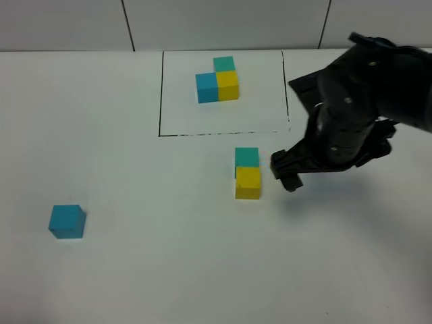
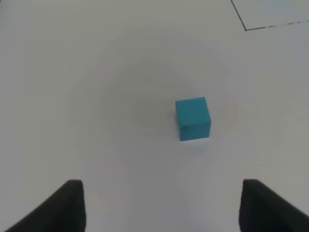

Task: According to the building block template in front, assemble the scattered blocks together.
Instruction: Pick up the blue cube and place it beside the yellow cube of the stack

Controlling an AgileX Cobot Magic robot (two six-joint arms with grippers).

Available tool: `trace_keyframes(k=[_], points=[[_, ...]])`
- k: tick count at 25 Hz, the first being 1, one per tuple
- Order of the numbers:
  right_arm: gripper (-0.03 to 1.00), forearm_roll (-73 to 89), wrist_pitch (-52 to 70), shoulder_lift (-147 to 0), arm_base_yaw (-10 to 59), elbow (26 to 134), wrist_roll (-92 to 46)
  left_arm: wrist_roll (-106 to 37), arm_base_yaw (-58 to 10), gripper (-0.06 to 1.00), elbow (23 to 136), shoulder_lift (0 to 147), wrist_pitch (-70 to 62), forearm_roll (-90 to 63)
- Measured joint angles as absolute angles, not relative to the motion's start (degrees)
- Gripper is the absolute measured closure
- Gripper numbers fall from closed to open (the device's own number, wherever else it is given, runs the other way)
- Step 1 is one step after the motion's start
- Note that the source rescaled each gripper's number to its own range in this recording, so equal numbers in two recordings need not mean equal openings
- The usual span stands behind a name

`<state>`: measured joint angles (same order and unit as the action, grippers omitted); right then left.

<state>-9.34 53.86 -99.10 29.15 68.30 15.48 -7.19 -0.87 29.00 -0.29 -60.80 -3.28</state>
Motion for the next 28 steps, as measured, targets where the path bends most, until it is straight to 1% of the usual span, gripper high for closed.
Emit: trace_keyframes(k=[2, 9, 12, 14, 19, 23, 28], points=[[-0.03, -7.5, 53.2, -96.7, 24.7, 66.9, 12.9, -7.2, -0.9, 0.41, 29.0, -0.3, -60.8, -3.3], [-0.03, -1.2, 54.2, -92.1, 6.1, 66.0, 0.7, -7.1, -0.9, 0.41, 29.0, -0.3, -60.8, -3.3], [-0.03, -1.2, 55.7, -91.3, -1.2, 66.0, -1.6, -7.1, -0.9, 0.41, 29.0, -0.3, -60.8, -3.3], [-0.03, -1.3, 55.9, -90.5, -4.5, 65.7, -1.7, -7.1, -0.9, 0.41, 29.0, -0.3, -60.9, -3.3], [-0.03, -3.6, 55.3, -82.9, -9.0, 61.1, -1.0, -7.1, -0.9, 0.41, 29.0, -0.3, -60.9, -3.3], [-0.03, -7.1, 56.1, -72.8, -9.8, 56.0, 1.4, -7.1, -0.9, 0.41, 29.0, -0.3, -60.9, -3.3], [-0.03, -5.5, 60.5, -60.0, -9.8, 51.0, 2.0, -7.1, -0.9, 0.41, 29.0, -0.3, -60.9, -3.3]])
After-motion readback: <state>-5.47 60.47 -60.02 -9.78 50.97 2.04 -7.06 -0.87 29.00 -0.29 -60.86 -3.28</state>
